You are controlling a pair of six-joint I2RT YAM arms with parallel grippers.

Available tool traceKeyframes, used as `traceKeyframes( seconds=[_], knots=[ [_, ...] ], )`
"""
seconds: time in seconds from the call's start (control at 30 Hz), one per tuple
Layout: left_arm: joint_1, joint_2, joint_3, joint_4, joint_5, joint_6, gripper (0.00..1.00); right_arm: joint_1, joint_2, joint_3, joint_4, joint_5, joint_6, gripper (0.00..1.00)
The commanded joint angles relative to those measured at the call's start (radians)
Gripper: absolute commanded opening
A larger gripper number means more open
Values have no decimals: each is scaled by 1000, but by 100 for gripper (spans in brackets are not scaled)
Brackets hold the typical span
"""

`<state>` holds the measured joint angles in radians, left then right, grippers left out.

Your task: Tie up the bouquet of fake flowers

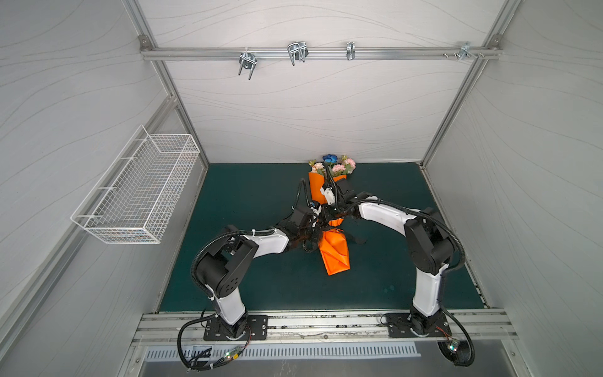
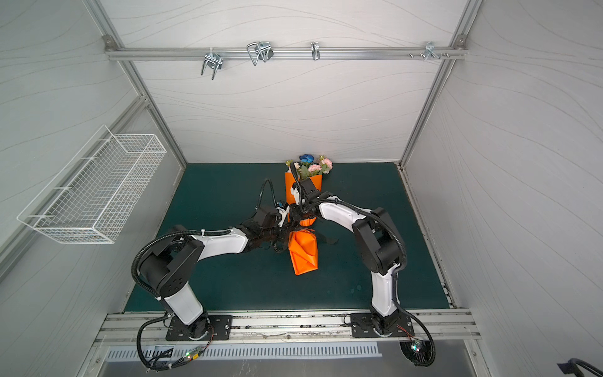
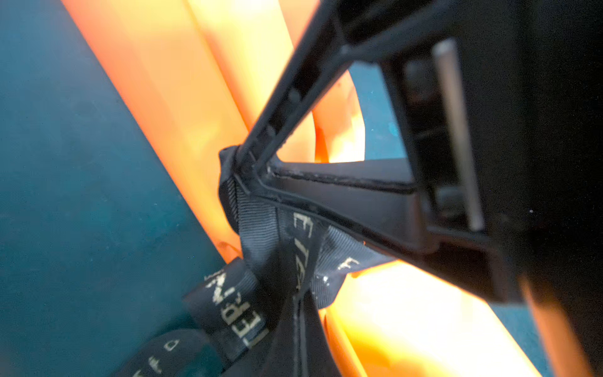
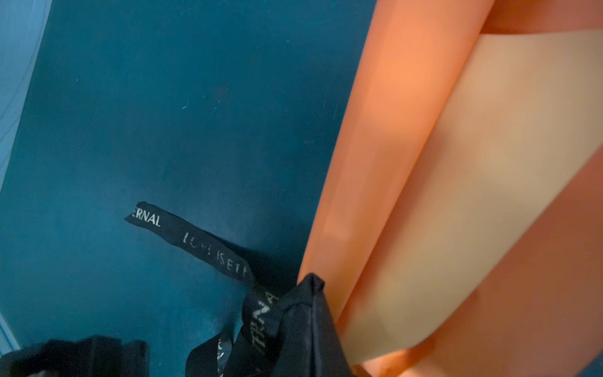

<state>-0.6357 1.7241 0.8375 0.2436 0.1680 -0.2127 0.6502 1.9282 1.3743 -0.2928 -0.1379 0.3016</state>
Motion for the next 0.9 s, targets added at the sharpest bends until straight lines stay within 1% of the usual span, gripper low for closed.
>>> traceKeyframes(
  seconds=[0.0, 0.37, 0.5, 0.57, 0.73, 0.87],
  knots=[
    [-24, 12, 34, 3, 59, 52, 0, -12, -40, -10, 109, 49, 17, 2],
    [-24, 5, 35, -22, 32, 60, 0, -40, -119, -70, 130, 8, 35, 2],
    [-24, -1, 32, -21, 29, 63, 0, -48, -117, -79, 135, 2, 37, 2],
    [-24, 0, 32, -25, 27, 66, 0, -49, -109, -80, 135, 4, 37, 8],
    [-24, 11, 38, -22, 30, 74, 0, -54, -97, -85, 137, 14, 39, 14],
    [-22, 15, 40, -15, 31, 87, 0, -55, -100, -90, 135, 24, 37, 14]
  ],
)
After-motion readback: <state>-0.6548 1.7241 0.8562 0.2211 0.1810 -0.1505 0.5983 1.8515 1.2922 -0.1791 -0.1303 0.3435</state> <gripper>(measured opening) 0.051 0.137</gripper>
